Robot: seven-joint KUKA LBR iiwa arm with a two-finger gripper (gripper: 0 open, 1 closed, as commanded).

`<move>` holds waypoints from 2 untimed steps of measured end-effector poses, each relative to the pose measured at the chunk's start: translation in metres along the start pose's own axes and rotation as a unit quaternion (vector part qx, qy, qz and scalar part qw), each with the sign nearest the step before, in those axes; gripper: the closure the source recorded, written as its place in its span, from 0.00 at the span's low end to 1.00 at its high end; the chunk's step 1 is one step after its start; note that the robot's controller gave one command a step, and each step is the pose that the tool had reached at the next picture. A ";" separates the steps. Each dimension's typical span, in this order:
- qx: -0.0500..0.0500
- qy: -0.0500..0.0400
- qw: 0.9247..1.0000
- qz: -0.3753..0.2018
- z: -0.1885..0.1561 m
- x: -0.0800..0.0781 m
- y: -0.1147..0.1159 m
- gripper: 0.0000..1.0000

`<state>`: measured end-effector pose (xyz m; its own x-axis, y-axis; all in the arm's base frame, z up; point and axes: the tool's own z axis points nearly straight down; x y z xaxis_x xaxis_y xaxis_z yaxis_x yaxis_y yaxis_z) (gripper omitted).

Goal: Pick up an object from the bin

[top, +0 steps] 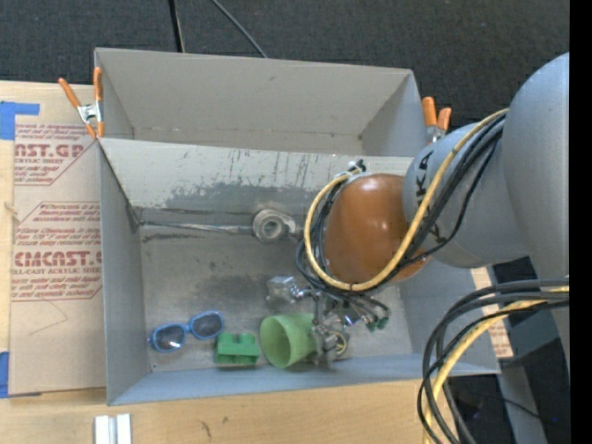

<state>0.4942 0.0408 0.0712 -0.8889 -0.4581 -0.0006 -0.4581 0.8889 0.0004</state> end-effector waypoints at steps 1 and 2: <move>0.000 0.000 1.000 0.000 0.000 0.000 0.000 1.00; 0.000 -0.001 1.000 0.000 -0.023 0.000 0.001 1.00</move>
Offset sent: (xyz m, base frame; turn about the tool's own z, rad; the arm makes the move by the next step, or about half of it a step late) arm 0.0000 0.0000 0.0000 0.0000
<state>0.4942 0.0419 0.0937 -0.8887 -0.4585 -0.0020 -0.4585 0.8887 -0.0003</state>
